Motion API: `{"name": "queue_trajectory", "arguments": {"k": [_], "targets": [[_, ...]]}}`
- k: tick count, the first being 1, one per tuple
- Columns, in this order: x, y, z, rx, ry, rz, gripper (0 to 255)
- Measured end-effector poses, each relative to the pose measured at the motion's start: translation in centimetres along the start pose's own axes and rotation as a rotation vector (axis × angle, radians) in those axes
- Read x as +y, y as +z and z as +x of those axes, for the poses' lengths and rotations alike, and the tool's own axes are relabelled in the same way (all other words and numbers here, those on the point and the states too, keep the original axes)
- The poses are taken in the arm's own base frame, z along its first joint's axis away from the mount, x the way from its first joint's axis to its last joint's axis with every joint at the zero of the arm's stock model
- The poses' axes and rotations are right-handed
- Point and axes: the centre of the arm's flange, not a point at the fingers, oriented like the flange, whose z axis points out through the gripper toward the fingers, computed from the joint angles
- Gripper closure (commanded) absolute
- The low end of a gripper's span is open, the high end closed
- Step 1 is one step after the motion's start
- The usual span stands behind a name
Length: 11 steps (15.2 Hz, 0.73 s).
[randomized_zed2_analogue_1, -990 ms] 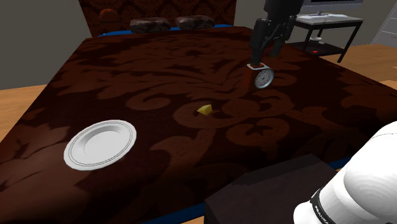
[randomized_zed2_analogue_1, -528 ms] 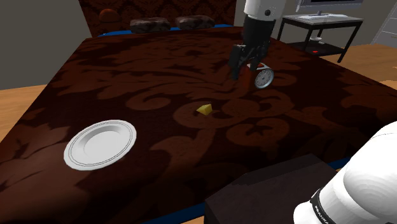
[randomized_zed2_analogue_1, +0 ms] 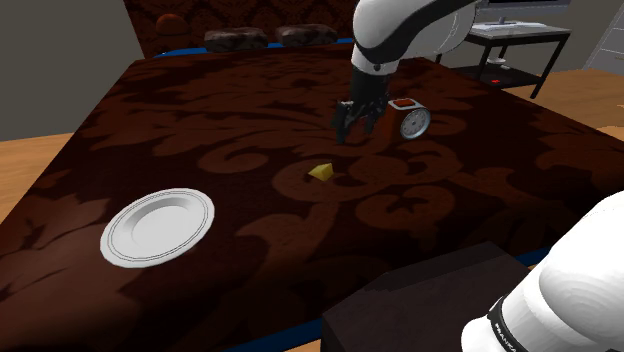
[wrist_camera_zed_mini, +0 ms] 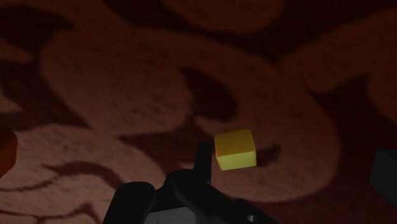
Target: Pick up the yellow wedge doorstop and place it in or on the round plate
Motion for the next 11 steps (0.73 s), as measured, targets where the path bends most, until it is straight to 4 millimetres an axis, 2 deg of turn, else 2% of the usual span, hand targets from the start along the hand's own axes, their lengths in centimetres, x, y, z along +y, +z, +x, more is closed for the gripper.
{"name": "queue_trajectory", "arguments": {"k": [4, 10, 11], "targets": [[0.4, 4.5, 2.7, 0.019, 0.012, 0.002, 0], [1.0, 10.4, 7.2, 0.047, 0.030, 0.005, 0], [1.2, 11.1, 7.5, 0.049, 0.032, 0.005, 0]]}}
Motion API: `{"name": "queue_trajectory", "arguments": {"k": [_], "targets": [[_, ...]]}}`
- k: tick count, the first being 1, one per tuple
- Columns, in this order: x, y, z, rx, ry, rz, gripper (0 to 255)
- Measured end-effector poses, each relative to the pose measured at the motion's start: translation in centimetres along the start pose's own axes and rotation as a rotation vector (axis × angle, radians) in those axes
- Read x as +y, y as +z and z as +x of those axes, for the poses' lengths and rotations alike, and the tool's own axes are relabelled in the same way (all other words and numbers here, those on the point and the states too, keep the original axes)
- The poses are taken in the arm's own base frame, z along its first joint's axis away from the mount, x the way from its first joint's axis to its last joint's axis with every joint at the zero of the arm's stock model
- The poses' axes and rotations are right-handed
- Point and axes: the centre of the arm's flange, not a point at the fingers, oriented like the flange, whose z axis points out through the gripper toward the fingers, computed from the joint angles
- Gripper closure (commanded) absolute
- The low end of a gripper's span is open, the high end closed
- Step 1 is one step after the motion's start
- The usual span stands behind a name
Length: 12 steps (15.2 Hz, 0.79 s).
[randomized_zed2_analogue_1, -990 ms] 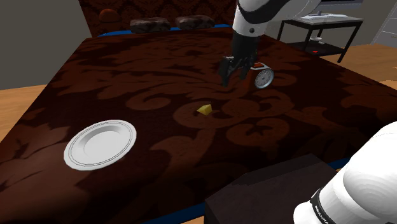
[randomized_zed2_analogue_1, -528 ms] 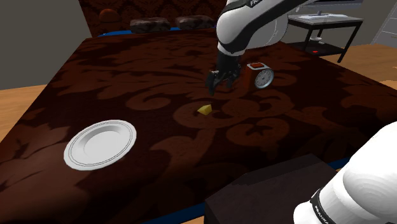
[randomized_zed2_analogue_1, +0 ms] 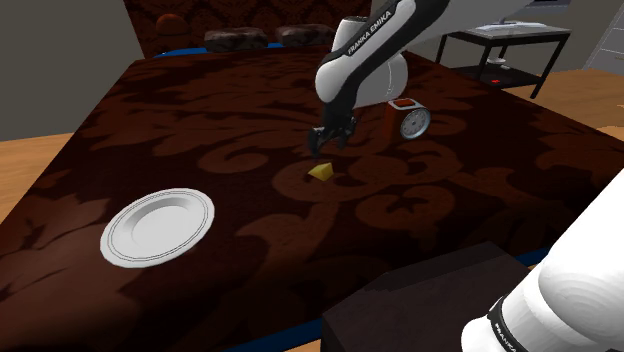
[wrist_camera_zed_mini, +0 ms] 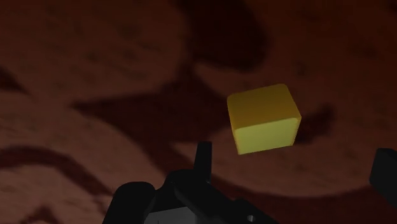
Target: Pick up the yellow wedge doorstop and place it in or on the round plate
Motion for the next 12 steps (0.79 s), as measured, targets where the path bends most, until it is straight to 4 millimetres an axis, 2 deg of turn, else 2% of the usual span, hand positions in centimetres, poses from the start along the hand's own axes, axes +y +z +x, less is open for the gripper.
{"name": "queue_trajectory", "arguments": {"k": [8, 12], "targets": [[0.2, 4.4, 0.3, 0.003, 0.002, 0.000, 0], [0.2, 4.7, 0.3, 0.004, 0.002, 0.000, 0]]}}
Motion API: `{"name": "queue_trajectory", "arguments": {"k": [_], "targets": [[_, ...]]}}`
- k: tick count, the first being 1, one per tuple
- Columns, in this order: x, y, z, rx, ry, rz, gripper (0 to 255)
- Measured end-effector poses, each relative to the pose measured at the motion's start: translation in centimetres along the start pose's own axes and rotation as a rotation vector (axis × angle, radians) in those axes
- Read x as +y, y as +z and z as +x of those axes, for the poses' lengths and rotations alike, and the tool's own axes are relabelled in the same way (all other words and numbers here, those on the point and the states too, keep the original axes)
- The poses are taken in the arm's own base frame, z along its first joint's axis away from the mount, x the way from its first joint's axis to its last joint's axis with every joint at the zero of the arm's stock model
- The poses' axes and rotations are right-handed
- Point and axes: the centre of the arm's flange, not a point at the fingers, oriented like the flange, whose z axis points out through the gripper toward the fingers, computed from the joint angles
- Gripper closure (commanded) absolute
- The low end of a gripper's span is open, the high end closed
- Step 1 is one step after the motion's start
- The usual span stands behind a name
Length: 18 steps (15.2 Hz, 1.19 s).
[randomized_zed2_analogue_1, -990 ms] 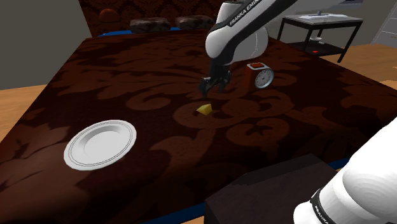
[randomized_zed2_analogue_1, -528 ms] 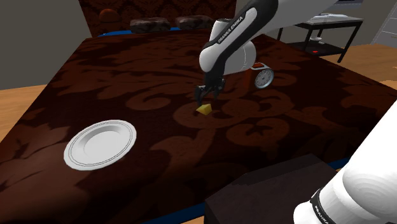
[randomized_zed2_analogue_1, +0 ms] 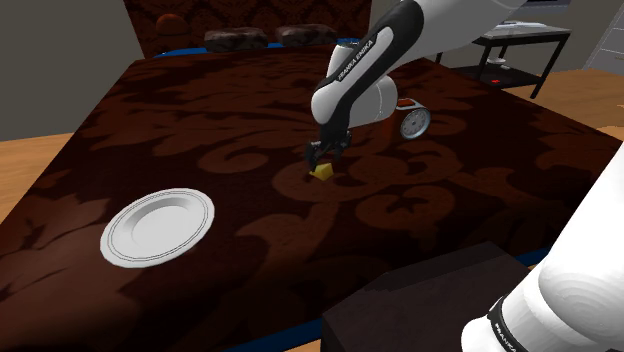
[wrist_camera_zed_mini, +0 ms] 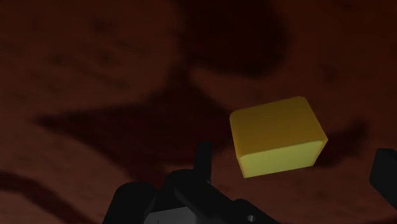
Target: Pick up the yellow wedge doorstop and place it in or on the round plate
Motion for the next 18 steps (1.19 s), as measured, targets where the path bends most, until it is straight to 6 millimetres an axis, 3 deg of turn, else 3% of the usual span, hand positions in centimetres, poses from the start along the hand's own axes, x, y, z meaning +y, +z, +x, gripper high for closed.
{"name": "queue_trajectory", "arguments": {"k": [2, 3, 13, 18], "targets": [[0.0, 0.0, 0.0, 0.000, 0.000, 0.000, 0], [0.0, 0.0, 0.0, 0.000, 0.000, 0.000, 255], [0.0, -0.4, 0.4, 0.014, -0.001, -0.001, 255], [-0.1, -2.1, 0.4, 0.002, 0.000, 0.000, 255]]}}
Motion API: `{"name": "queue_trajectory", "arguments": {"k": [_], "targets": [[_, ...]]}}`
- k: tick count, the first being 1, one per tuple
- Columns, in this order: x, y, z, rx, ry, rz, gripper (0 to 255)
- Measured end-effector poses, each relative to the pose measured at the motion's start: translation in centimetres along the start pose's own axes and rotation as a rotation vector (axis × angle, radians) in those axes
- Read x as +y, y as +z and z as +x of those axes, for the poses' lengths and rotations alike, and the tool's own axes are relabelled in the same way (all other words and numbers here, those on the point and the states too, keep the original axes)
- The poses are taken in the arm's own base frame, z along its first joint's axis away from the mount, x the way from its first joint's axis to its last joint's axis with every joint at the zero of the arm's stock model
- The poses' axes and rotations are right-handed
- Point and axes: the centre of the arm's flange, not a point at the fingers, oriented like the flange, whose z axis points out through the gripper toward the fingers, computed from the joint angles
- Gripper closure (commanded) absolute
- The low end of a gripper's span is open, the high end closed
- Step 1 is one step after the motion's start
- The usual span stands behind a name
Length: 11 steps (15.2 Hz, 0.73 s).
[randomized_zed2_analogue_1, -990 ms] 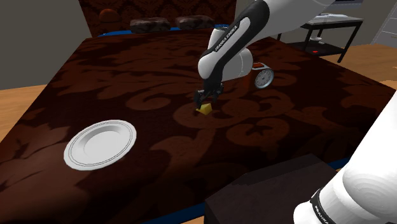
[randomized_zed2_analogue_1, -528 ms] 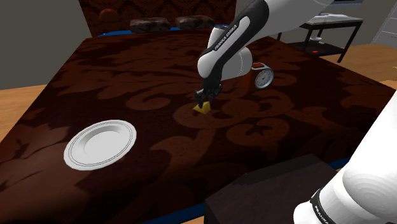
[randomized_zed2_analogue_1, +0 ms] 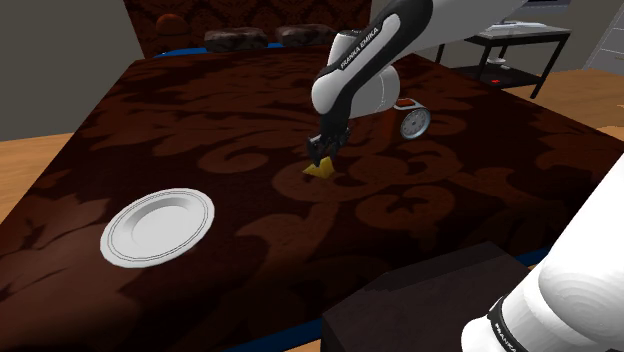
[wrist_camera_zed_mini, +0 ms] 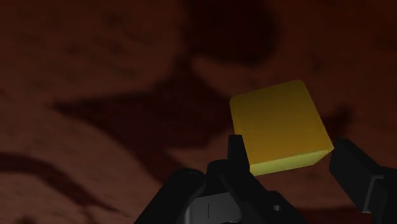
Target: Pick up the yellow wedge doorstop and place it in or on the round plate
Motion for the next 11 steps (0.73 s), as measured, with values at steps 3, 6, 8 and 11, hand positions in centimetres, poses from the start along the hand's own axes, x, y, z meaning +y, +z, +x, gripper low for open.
{"name": "queue_trajectory", "arguments": {"k": [3, 6, 8, 11], "targets": [[-0.1, -1.6, 0.4, -0.001, 0.000, 0.000, 255], [-0.2, -3.2, 0.6, -0.001, 0.000, 0.000, 255], [-0.2, -4.2, 0.8, -0.001, 0.000, 0.000, 255], [-0.3, -5.7, 1.1, -0.001, 0.000, 0.000, 255]]}}
